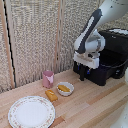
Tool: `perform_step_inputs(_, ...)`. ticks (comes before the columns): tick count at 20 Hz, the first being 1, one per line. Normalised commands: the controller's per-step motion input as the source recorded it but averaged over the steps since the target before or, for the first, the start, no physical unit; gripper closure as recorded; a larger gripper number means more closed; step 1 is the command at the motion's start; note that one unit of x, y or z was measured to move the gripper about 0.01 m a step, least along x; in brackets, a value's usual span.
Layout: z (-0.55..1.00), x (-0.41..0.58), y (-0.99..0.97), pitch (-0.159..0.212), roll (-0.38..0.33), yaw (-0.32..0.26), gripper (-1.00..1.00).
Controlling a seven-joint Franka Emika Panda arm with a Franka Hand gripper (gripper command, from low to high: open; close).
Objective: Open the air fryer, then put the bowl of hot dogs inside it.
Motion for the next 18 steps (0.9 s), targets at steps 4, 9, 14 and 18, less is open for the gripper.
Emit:
perform_step_inputs(4, 0.52, 0.0, 0.03, 0.094, 0.0, 0.007, -1.0)
perform_step_inputs(9, 0.43, -0.021, 0.21, 0.149, 0.075, 0.081, -1.0)
perform_step_inputs(14, 0.3, -0.062, 0.44, 0.073, 0.122, 0.065, -1.0)
perform_step_inputs(18, 0.24, -0.105, 0.5, -0.006, 0.103, 0.076, -1.0)
